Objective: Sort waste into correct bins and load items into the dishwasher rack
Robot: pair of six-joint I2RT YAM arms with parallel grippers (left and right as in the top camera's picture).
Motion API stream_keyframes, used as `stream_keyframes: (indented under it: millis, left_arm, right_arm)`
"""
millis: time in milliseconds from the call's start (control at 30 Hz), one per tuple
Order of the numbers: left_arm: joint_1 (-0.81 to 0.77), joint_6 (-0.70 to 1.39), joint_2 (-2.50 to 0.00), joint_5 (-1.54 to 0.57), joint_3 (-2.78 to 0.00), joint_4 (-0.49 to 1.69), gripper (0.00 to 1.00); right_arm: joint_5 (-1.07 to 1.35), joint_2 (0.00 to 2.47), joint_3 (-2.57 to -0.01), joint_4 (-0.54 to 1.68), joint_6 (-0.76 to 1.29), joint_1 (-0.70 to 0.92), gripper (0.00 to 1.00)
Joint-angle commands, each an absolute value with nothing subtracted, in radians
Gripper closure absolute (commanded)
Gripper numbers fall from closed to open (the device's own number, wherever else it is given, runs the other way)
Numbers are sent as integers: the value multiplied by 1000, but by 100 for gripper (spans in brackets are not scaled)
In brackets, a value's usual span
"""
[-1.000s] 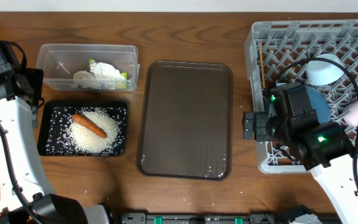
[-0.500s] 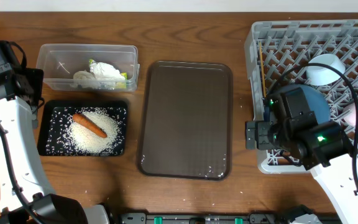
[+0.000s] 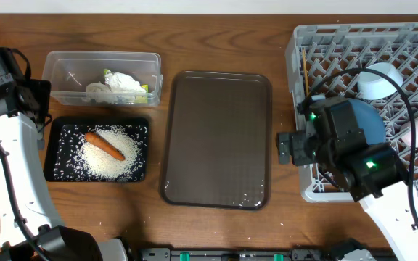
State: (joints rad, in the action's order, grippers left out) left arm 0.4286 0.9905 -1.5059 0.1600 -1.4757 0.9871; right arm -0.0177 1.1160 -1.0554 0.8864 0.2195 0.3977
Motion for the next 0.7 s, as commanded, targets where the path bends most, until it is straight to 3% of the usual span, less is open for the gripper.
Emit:
stream_keyframes:
  millis: [0,400,667]
  left_arm:
    - [433,985,-1512,165,-1476,991,1]
    - [433,985,-1512,165,-1476,991,1]
    - [433,985,-1512,165,-1476,991,1]
  right_arm:
    - [30,1044,-971,785,124,407,1]
    - [69,760,-411,41,54,406,1]
    - [72,506,-150,-168,50,396,1]
